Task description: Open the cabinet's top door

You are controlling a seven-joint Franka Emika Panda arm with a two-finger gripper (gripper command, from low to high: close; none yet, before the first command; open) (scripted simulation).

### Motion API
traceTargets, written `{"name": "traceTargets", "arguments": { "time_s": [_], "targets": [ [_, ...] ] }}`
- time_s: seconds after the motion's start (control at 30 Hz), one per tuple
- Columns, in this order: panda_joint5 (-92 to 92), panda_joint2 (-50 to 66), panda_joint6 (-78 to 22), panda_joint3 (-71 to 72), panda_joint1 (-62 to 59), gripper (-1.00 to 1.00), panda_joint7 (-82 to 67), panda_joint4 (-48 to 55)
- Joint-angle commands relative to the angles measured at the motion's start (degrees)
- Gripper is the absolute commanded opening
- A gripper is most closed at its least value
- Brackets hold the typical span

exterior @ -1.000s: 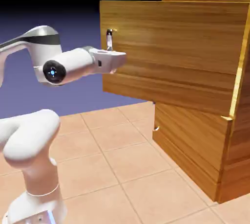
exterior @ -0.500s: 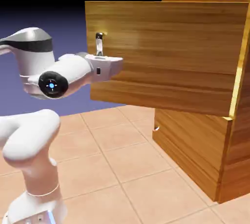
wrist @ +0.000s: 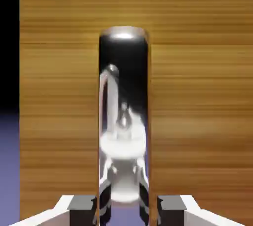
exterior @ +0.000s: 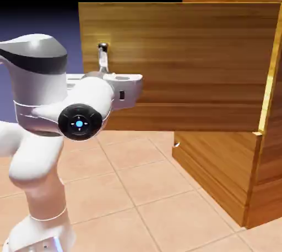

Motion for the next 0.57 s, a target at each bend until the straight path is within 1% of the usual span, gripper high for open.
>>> {"name": "traceTargets", "arguments": {
  "time_s": [0.0,0.23,0.47,0.5,0.53],
  "targets": [
    [-1.29,1.41,-1.51,-2.03,1.98,-1.00,-0.45,2.07],
    [-7.84,8.31,-11.32,-14.63,16.46,-1.00,-2.31,16.08],
    [-11.78,10.74,-19.22,-25.15,30.95,-1.00,-2.07,28.87],
    [-11.88,10.77,-19.46,-25.47,31.41,-1.00,-2.03,29.28],
    [-11.88,10.77,-19.46,-25.47,31.42,1.00,-2.03,29.28]
  ]
}}
